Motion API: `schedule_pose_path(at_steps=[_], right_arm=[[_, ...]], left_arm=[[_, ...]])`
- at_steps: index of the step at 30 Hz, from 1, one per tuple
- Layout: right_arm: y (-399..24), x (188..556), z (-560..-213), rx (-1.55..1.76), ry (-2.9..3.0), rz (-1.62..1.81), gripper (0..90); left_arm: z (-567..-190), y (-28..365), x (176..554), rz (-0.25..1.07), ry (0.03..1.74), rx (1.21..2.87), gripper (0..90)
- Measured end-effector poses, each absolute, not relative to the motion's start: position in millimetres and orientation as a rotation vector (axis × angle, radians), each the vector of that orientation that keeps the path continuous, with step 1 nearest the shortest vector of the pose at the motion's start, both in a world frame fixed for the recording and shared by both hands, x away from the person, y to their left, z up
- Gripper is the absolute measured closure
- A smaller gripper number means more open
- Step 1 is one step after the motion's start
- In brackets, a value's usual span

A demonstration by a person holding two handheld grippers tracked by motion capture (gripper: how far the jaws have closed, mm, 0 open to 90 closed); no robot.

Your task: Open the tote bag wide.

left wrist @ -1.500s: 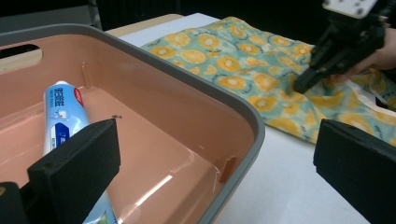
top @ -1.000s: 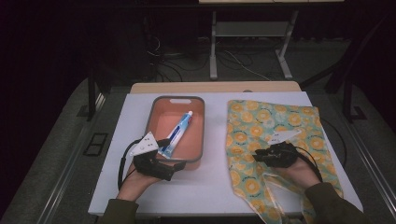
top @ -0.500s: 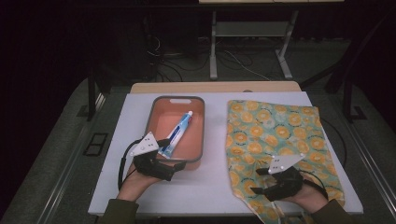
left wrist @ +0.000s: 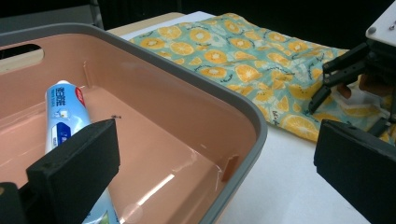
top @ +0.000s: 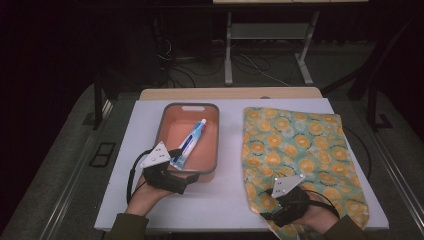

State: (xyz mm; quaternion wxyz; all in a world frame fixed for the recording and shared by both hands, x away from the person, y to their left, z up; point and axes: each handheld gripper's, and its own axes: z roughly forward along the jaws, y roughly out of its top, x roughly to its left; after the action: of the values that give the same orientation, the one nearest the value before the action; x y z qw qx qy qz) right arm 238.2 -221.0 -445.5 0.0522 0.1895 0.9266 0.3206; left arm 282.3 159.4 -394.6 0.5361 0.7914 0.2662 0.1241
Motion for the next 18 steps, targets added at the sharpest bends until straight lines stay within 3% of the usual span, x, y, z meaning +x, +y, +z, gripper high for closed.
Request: schedule_pose_path(at_steps=[1, 2, 7, 18], right_arm=[[-221.7, 238.8, -444.6, 0.579, 2.812, 0.981, 38.4], [-224.0, 240.7, -443.2, 0.590, 2.794, 0.986, 56.8], [-226.7, 245.5, -443.7, 0.595, 2.769, 0.994, 86.8], [-220.0, 263.5, -436.6, 0.649, 2.706, 1.047, 90.0]], left_arm=[[-394.6, 159.3, 282.3, 0.296, 0.633, 1.885, 0.0], [-394.7, 159.2, 282.3, 0.298, 0.633, 1.886, 0.0], [-394.8, 158.9, 282.5, 0.302, 0.636, 1.886, 0.0], [-394.9, 158.5, 282.8, 0.303, 0.639, 1.886, 0.0]])
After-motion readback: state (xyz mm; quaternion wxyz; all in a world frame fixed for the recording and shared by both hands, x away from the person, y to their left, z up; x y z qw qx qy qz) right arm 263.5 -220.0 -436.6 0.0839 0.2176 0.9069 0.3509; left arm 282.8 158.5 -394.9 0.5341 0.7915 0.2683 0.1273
